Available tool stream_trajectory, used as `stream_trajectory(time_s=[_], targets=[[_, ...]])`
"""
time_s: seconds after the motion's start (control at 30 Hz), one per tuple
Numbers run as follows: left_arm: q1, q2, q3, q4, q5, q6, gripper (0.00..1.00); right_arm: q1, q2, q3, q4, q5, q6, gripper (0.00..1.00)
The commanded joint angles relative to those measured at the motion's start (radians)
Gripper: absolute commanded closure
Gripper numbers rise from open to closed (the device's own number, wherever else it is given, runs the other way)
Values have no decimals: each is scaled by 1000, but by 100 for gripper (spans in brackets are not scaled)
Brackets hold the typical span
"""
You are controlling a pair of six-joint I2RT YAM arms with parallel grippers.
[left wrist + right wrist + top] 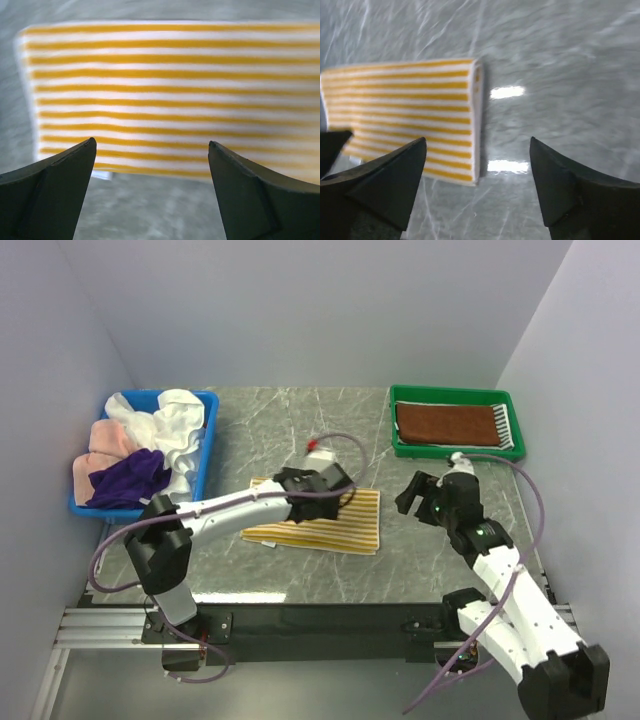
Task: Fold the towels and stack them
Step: Neatly place the folded towel into the bin
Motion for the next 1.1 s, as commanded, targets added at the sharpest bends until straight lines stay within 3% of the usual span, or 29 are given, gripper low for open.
stream_trajectory(time_s=[0.0, 0.03, 0.23, 0.47, 0.83, 1.03, 1.07], targets=[[-111, 36, 91, 96, 55, 166, 0, -44, -97, -26, -87, 157, 47, 7], [-132, 49, 100, 130, 85, 199, 1, -50, -122, -50, -92, 175, 84, 0], [-284, 232, 226, 232, 126, 387, 5, -73, -222, -98, -106, 255, 133, 0], [-324, 341, 260, 308, 188, 484, 10, -77, -229, -123, -100, 248, 147, 1], [-340, 421, 255, 310, 209, 490, 21, -87, -217, -147, -77, 212, 159, 2], [-338, 435, 192, 339, 218, 447, 56, -97, -200, -158, -45, 177, 162, 2], [-335, 428, 179, 351, 220, 437, 72, -97, -194, -160, -38, 168, 164, 2]])
